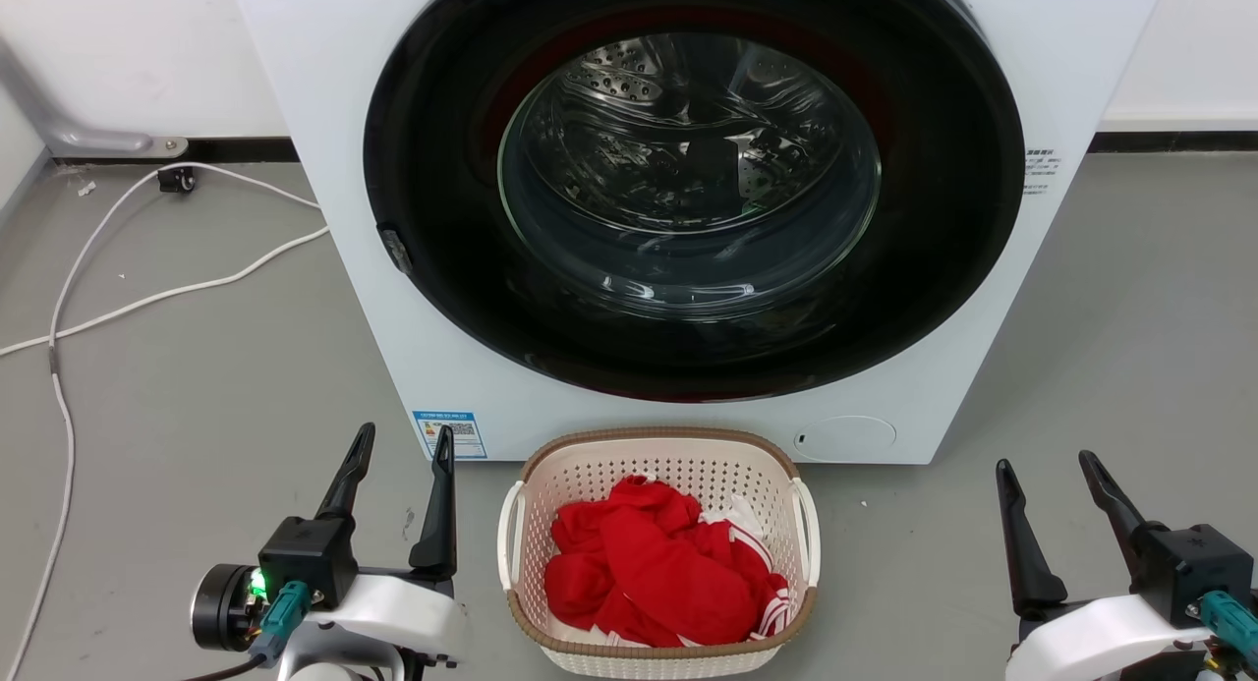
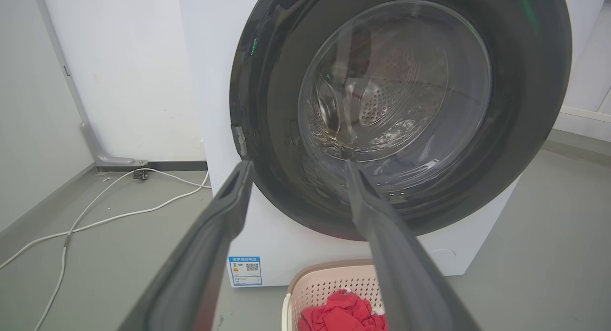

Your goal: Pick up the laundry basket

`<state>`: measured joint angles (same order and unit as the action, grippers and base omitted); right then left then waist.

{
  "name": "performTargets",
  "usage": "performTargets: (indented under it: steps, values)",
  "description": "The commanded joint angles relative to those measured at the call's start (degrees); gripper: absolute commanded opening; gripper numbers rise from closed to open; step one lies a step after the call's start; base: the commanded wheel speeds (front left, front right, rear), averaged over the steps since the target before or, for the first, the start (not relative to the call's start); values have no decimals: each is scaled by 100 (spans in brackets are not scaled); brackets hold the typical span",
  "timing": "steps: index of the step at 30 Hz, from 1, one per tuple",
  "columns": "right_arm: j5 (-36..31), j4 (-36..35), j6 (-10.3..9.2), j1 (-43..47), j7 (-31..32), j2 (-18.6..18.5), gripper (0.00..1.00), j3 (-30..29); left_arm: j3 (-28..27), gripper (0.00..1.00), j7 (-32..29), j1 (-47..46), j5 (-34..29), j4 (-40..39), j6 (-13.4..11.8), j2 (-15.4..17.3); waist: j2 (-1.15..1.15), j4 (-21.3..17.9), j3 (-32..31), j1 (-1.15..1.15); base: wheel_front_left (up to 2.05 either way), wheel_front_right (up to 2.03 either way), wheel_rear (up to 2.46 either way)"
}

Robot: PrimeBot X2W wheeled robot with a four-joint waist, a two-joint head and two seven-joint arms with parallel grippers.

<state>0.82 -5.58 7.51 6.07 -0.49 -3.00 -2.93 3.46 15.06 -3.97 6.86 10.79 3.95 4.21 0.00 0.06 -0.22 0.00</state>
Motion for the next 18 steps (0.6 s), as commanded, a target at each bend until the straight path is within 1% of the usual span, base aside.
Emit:
performTargets:
  steps: [1,12,17,18]
  values:
    - [9,3,-4,11,-19,24,100,-6,-2,100,15,-16,0,1,-27,-9,0,0,6,0,0,0,0]
    - [50,65,-4,-96,14,24,100,-49,-13,100,15,-122,-28,29,-45,21,0,-5,109,0,0,0,0]
    - [182,262,-4,-324,92,24,100,-32,-45,100,6,-327,76,160,-5,45,0,-51,364,0,0,0,0]
    - [125,324,-4,-394,111,24,100,-6,-52,100,-1,-408,105,204,4,55,0,-59,438,0,0,0,0]
